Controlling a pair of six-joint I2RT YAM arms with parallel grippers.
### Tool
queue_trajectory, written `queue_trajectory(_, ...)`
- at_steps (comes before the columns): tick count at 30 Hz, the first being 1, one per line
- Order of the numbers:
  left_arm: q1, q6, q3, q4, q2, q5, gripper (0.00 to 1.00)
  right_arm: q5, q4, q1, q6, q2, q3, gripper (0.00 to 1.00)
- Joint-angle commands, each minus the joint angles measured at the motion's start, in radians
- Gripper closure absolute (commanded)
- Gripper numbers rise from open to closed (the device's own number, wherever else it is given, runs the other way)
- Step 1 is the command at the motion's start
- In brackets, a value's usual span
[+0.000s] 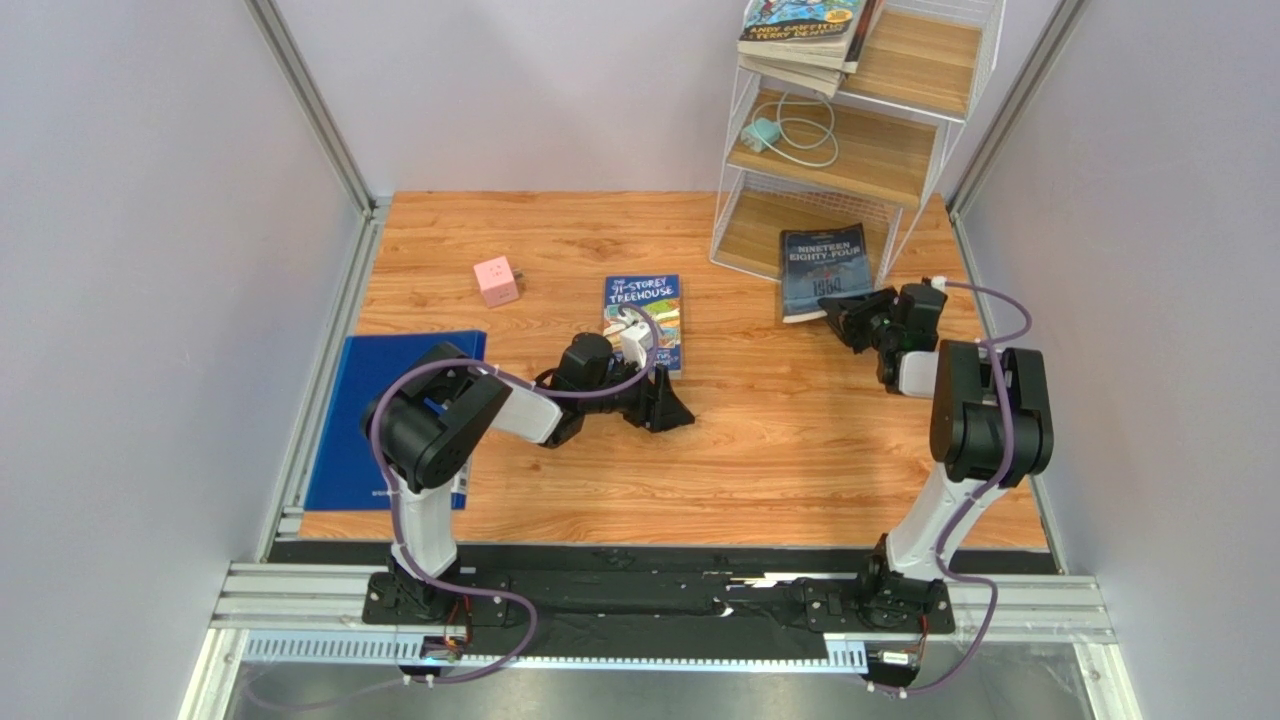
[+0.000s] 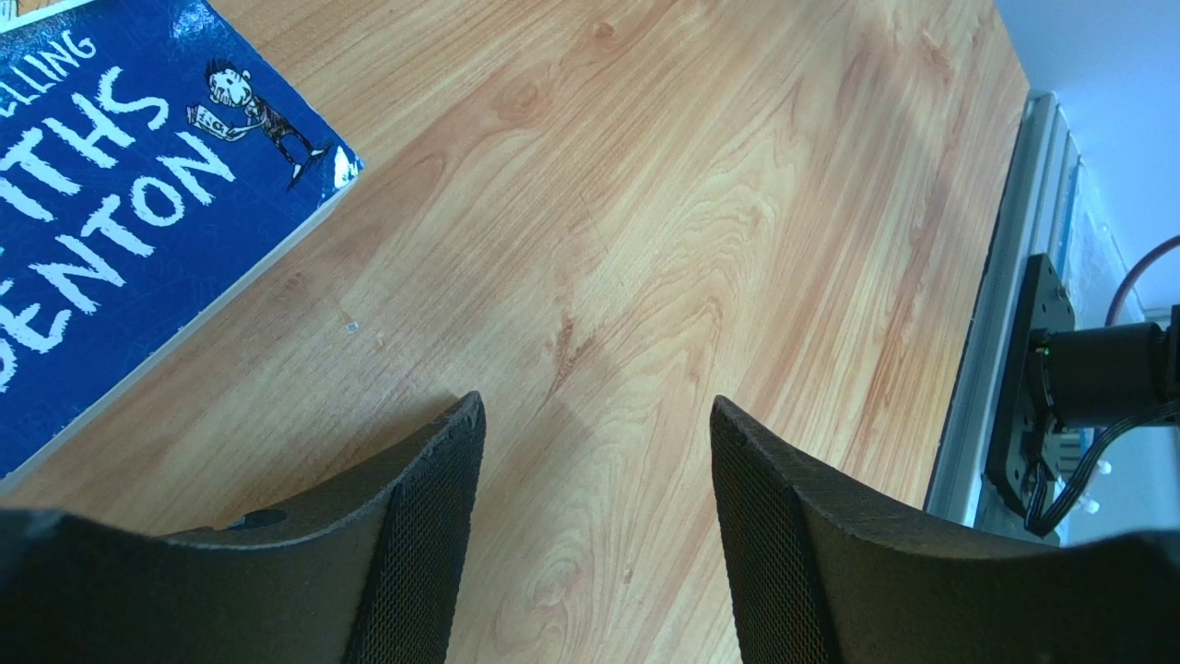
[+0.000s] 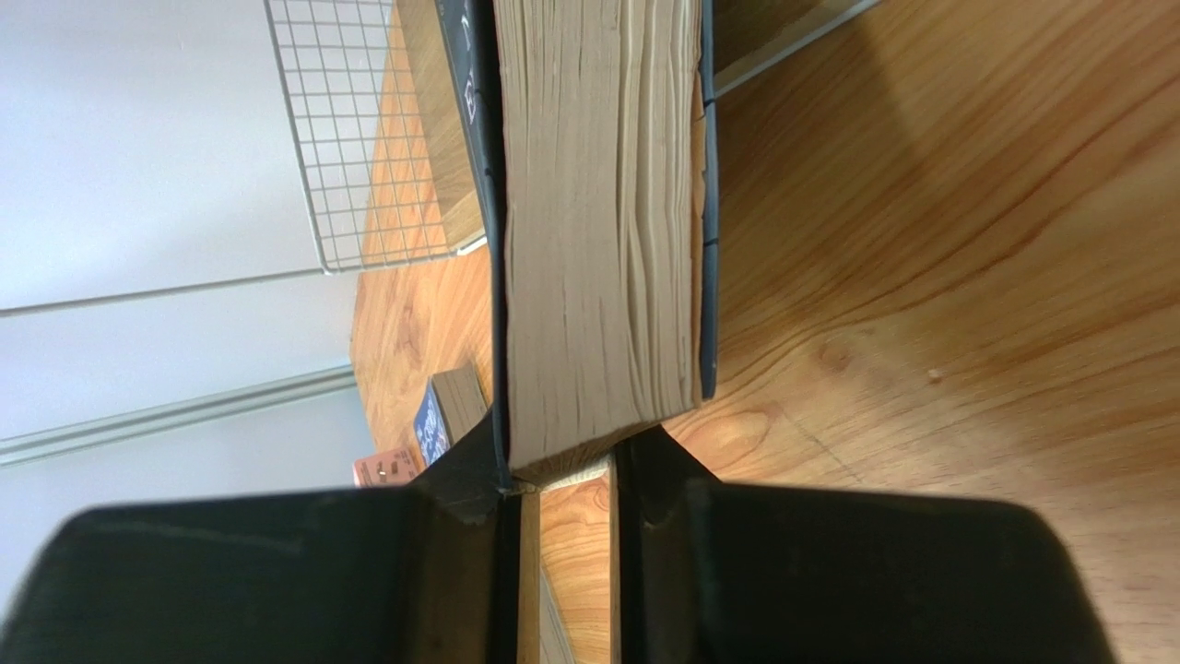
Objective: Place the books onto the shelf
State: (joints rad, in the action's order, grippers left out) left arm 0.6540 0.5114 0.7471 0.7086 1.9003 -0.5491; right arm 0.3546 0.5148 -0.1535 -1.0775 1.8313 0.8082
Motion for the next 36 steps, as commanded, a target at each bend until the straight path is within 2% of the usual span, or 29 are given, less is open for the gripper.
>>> queue_trajectory(1,0.001,-0.002,0.011,0.065,0.005,-0.025,0.34,0.015,0.137,-0.032,-0.010,-0.040,0.008,1.00)
queue_trajectory(11,0.003,-0.001,0.006,0.068,0.003,-0.025,0.34,0.055,0.143,-0.142,-0.025,-0.030,0.000,1.00)
queue_trajectory(26,0.001,0.003,-0.009,0.078,-0.007,-0.022,0.34,0.070,0.139,-0.221,-0.055,0.003,0.036,1.00)
queue_trajectory(30,0.002,0.003,-0.009,0.081,-0.006,-0.020,0.34,0.089,0.154,-0.207,-0.061,0.009,0.029,1.00)
queue_trajectory(36,0.001,0.001,-0.011,0.083,-0.006,-0.022,0.34,0.073,0.195,-0.104,-0.067,-0.010,0.005,1.00)
